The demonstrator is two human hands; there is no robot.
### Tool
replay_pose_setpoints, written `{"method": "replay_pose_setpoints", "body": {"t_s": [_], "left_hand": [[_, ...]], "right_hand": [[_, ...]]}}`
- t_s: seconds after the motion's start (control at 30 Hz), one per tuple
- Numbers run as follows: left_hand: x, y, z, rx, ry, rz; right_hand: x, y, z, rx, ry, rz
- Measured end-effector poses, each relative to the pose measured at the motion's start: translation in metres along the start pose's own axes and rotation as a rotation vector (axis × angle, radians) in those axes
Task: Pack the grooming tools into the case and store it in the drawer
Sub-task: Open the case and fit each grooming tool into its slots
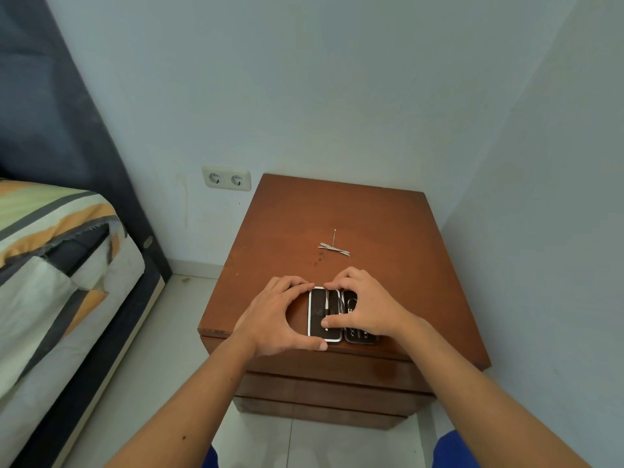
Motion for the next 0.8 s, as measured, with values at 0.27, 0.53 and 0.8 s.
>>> {"method": "replay_pose_setpoints", "body": {"t_s": [0.27, 0.53, 0.8], "left_hand": [[0.000, 0.001, -0.001, -0.003, 0.004, 0.007], [0.000, -0.001, 0.000, 0.004, -0.002, 0.000], [0.000, -0.001, 0.000, 0.002, 0.000, 0.014]], "right_hand": [[0.002, 0.006, 0.003, -0.030, 0.024, 0.038], [-0.026, -0.013, -0.014, 0.089, -0.199, -0.112], [-0.058, -0.072, -0.037, 0.232, 0.044, -0.379]]}}
Point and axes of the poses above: each hand's wrist, its own y-axis away from the middle knuckle, its own x-axis out of the palm, z = x × y, the point moved 10 cm from there along -y, towards the middle knuckle, and after that the axes turned 7 degrees about y, right-handed, at the moved point
